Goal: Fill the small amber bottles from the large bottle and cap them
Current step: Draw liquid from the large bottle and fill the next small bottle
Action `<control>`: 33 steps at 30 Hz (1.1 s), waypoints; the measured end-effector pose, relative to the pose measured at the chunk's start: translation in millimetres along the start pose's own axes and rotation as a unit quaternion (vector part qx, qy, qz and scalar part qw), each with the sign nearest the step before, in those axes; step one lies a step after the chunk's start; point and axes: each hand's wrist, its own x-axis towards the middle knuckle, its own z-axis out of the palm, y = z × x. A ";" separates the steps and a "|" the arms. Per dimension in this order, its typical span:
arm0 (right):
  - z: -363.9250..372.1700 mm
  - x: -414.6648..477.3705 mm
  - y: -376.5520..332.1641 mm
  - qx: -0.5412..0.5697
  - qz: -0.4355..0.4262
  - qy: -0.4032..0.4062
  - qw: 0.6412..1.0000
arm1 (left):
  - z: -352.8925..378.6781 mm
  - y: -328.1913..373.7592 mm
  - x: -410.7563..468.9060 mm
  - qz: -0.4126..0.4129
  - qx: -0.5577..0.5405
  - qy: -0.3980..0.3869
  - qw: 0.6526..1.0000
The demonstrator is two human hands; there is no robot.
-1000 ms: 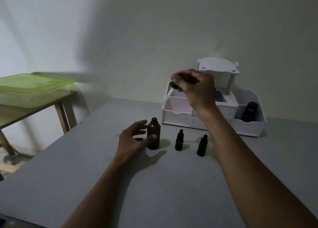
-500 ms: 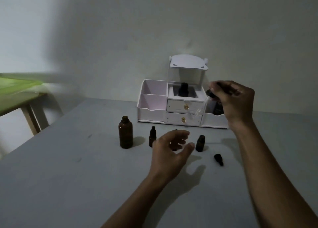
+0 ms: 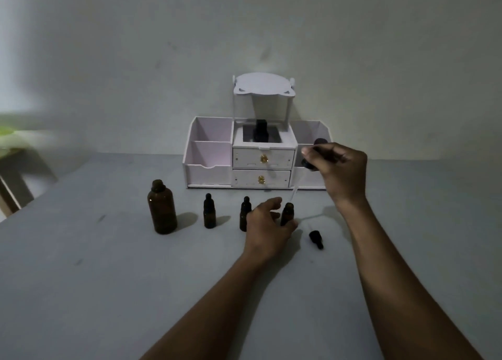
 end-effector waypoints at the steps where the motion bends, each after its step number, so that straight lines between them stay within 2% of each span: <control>1: 1.2 -0.4 1.9 -0.007 0.003 -0.001 1.000 | 1.0 0.3 0.9 0.002 0.001 0.002 1.000; 6: 2.6 -0.9 7.6 -0.030 0.017 -0.006 0.999 | 2.1 -0.4 -3.6 0.007 -0.014 0.024 1.000; 26: 11.1 -5.9 20.9 -0.083 -0.001 -0.030 0.996 | 1.7 -0.6 -6.1 -0.001 -0.017 0.014 1.000; 33: 10.2 -7.3 15.8 -0.064 -0.011 0.000 0.998 | 2.0 0.1 -8.3 -0.006 -0.014 0.010 1.000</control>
